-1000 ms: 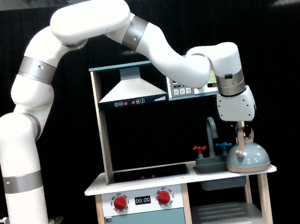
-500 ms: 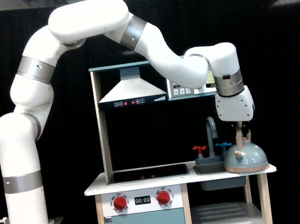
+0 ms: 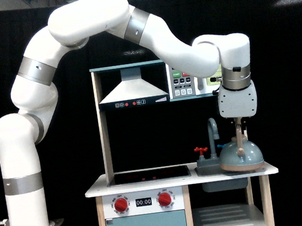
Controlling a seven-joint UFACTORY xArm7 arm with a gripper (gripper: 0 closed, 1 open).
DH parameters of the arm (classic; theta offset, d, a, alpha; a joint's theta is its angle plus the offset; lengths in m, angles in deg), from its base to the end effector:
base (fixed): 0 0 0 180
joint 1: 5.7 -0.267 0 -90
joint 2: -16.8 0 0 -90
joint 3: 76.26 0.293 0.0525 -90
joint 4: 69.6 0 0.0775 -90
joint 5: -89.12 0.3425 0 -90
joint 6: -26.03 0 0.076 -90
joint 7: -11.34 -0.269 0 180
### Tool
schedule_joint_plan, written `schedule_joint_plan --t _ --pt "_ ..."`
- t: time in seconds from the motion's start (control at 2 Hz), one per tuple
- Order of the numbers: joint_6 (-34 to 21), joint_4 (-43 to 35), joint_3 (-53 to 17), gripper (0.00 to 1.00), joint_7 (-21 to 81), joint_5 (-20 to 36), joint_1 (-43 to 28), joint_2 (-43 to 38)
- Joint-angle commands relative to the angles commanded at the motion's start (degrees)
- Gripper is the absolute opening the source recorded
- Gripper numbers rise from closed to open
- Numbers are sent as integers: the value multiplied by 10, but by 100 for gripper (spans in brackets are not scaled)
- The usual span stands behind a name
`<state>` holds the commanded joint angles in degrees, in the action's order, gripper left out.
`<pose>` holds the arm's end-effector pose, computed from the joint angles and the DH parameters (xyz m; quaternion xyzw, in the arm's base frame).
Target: Place the teapot on the stove
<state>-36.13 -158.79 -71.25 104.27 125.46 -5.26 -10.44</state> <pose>0.6030 0.1661 0.1821 -0.7353 -0.6103 -0.2035 0.2130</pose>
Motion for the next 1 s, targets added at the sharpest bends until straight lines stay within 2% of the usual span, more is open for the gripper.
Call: schedule_joint_plan --t 0.5,1.0 --pt "17 125 18 0 19 10 23 101" --pt "45 309 32 0 41 44 25 253"
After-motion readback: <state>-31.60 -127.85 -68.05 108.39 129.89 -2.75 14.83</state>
